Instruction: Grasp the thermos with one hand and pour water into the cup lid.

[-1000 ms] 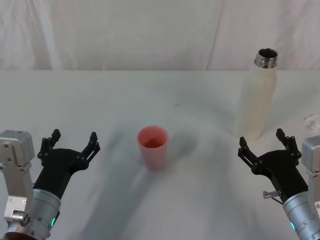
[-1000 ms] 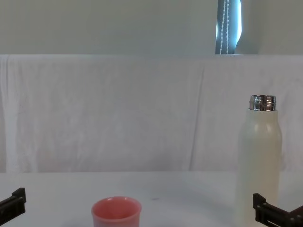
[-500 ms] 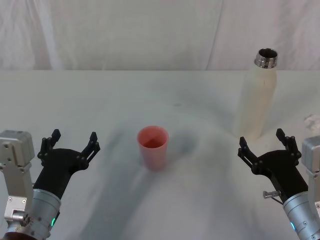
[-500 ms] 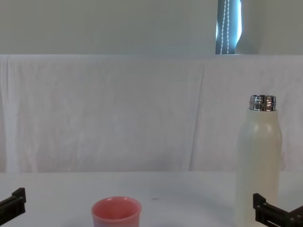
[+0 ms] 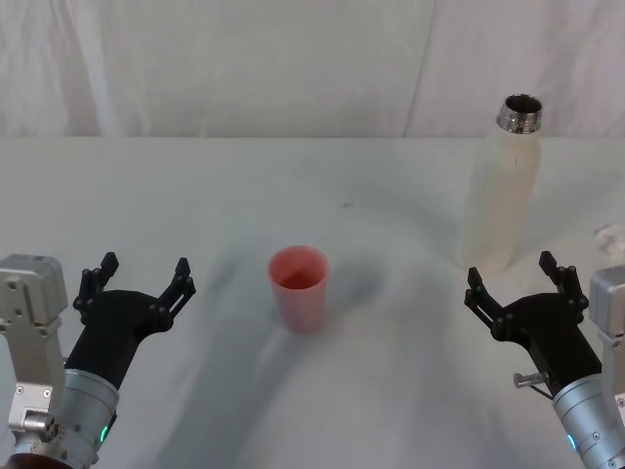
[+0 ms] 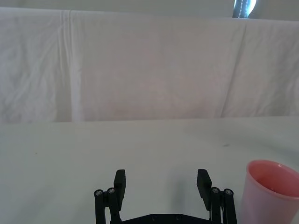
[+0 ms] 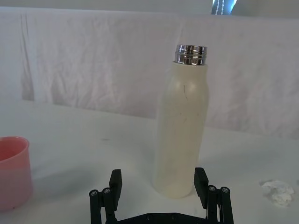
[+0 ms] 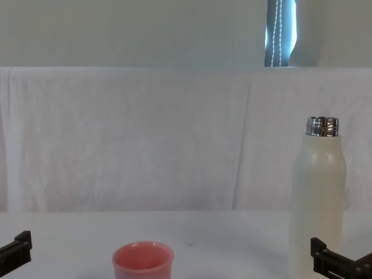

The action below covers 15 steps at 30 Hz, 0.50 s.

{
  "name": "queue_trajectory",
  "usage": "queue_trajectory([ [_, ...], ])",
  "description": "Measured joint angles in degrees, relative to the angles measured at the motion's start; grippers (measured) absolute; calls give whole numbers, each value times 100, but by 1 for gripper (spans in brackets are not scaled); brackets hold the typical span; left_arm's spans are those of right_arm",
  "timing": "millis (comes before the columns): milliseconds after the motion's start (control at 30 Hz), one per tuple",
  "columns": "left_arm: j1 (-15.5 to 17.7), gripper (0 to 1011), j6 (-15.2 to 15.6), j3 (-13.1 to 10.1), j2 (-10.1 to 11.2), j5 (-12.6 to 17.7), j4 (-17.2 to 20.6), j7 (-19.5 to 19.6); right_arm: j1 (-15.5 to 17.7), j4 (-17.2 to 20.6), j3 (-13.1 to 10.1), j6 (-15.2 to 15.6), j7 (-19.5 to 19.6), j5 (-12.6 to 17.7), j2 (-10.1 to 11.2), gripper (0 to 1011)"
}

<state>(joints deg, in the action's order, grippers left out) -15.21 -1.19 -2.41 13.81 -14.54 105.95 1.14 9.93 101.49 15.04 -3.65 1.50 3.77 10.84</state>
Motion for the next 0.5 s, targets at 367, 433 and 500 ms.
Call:
queue_trajectory([
  [367, 0, 1001, 0, 0, 0, 0, 0, 0, 0, 0, 0, 0, 0, 0, 0, 1001],
  [433, 0, 1001, 0, 0, 0, 0, 0, 0, 0, 0, 0, 0, 0, 0, 0, 1001],
  [500, 0, 1001, 0, 0, 0, 0, 0, 0, 0, 0, 0, 0, 0, 0, 0, 1001],
])
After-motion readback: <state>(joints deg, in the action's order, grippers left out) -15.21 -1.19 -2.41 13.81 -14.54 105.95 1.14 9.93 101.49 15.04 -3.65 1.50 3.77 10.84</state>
